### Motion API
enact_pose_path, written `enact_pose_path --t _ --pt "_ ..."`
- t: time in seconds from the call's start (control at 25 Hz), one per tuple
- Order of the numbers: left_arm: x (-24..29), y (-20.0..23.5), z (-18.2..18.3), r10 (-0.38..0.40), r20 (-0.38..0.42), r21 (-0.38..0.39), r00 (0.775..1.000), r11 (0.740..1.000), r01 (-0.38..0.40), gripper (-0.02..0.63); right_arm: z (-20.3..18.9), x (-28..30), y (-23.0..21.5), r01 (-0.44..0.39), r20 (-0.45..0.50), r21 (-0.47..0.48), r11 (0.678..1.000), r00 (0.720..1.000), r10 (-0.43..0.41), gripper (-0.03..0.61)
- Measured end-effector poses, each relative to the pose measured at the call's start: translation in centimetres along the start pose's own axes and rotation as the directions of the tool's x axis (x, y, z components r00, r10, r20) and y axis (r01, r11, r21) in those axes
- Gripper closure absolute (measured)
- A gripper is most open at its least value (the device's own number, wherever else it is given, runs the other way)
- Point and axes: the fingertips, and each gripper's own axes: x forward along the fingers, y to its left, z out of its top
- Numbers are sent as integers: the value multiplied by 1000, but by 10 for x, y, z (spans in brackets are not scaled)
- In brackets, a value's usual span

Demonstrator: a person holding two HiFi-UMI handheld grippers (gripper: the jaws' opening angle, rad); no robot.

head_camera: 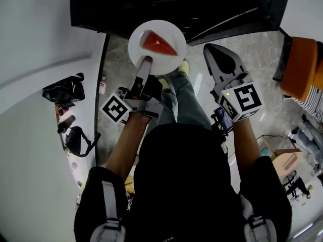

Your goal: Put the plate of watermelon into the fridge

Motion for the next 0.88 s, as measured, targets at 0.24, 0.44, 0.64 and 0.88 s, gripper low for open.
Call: enact_pose_path --t 0.24,0.44,0.64,0.88 --pt "-3 17 0 8 4 -6 1000 1000 -8 584 -20 1 5 -5 -19 -3 1000 1000 5 567" --pt "0 28 0 6 -2 -1 1000 1000 -6 584 -27 3 3 -1 -7 -12 1000 1000 1 566" --pt "-2 32 1 -4 -8 6 1000 1000 4 584 -38 1 4 21 -17 -12 1000 1000 -21 566" --pt "-3 41 2 -6 -10 4 1000 1000 6 584 -41 -1 7 35 -8 -8 999 999 -35 566"
